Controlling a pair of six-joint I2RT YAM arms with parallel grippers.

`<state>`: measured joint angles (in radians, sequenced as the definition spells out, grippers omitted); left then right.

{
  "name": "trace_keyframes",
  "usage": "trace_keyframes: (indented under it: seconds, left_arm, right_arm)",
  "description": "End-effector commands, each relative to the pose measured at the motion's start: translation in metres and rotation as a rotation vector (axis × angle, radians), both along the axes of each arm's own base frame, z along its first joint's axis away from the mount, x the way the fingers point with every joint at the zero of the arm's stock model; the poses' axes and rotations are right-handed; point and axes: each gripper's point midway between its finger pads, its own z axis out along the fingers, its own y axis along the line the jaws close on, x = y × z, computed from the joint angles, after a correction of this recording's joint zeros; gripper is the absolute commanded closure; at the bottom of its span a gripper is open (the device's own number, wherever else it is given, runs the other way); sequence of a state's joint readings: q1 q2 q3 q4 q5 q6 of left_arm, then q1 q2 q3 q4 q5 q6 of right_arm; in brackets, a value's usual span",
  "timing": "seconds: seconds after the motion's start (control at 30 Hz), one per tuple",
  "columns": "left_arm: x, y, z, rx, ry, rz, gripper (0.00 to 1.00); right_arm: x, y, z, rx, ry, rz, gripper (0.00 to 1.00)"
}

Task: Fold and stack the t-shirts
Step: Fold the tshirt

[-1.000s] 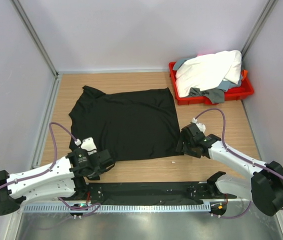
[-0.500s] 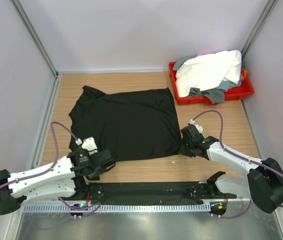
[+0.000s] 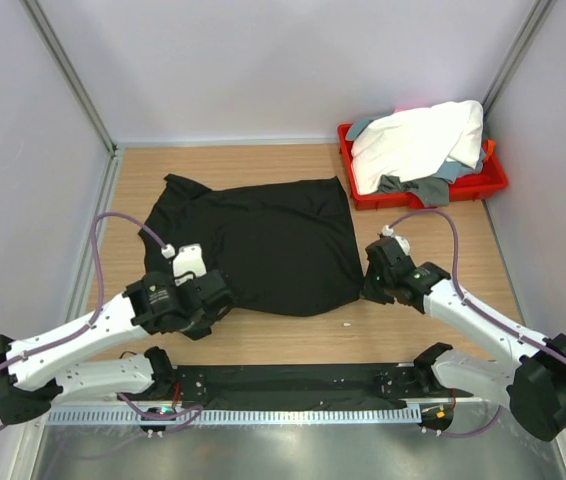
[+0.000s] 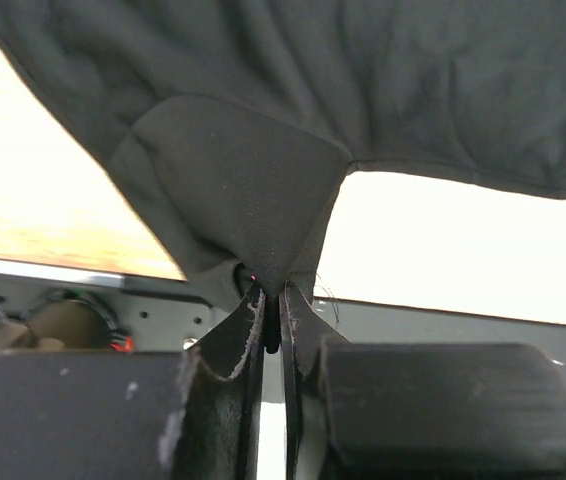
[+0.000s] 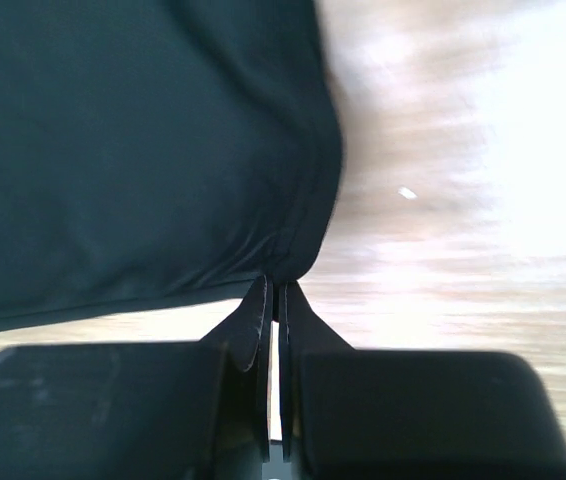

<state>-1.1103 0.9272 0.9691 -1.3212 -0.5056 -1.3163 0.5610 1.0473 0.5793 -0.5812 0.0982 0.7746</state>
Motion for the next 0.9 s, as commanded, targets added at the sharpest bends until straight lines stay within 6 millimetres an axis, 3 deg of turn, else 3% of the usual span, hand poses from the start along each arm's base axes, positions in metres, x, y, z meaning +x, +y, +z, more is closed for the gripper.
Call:
trace_keyframes:
  seconds: [0.0,0.3,0.37,0.47,0.67,0.87]
  left_arm:
    - [0.002,0.037,0.003,0.231,0.040,-0.067,0.91]
    - [0.027,0.023,-0.010,0.259,0.224,-0.276,0.89]
    - [0.035,0.011,-0.009,0.198,0.242,-0.315,0.88]
    - [0.053,0.020,0.000,0.252,0.247,-0.311,0.87]
    - [0.094,0.014,0.016,0.229,0.243,-0.366,0.86]
    - [0.131,0.000,-0.003,0.263,0.346,-0.379,0.90]
  right_arm:
    - [0.029,0.012,0.043,0.010,-0.098,0.017,0.98]
    - [0.098,0.029,0.088,-0.047,-0.204,0.044,0.99]
    - [0.110,0.027,0.081,-0.066,-0.180,0.040,0.99]
    - [0.129,0.028,0.079,-0.072,-0.175,0.039,0.99]
    - [0.162,0.027,0.082,-0.072,-0.185,0.034,0.98]
    - [0.184,0.023,0.066,-0.071,-0.150,0.032,0.98]
